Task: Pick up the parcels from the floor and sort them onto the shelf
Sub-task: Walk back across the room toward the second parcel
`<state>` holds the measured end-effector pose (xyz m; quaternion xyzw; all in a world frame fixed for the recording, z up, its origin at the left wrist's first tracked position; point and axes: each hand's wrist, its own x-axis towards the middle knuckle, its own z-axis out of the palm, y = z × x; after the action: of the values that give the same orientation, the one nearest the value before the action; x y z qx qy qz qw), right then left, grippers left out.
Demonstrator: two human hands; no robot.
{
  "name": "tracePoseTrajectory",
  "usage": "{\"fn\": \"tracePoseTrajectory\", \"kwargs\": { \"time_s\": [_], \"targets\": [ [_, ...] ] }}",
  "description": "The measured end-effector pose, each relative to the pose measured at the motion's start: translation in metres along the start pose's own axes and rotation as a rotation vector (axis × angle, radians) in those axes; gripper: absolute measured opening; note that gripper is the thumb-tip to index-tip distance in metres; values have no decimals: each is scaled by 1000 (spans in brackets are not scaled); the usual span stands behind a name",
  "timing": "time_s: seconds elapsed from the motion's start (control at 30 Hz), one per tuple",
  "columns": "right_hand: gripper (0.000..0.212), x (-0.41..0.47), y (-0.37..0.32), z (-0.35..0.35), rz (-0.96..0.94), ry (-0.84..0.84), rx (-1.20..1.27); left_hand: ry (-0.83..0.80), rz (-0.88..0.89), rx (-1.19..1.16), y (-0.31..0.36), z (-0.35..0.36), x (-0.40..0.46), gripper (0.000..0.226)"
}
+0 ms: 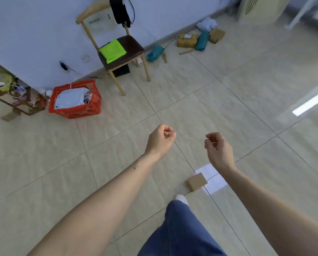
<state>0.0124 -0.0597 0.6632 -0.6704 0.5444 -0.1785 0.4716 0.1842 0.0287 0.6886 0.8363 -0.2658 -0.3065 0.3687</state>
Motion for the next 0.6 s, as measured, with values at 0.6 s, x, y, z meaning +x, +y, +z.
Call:
{"fn": "tracePoseTrajectory", "kwargs": {
  "time_s": [0.6],
  "targets": [
    [21,35,5,-7,287,434,153,-414,283,224,76,45,101,22]
  ]
}}
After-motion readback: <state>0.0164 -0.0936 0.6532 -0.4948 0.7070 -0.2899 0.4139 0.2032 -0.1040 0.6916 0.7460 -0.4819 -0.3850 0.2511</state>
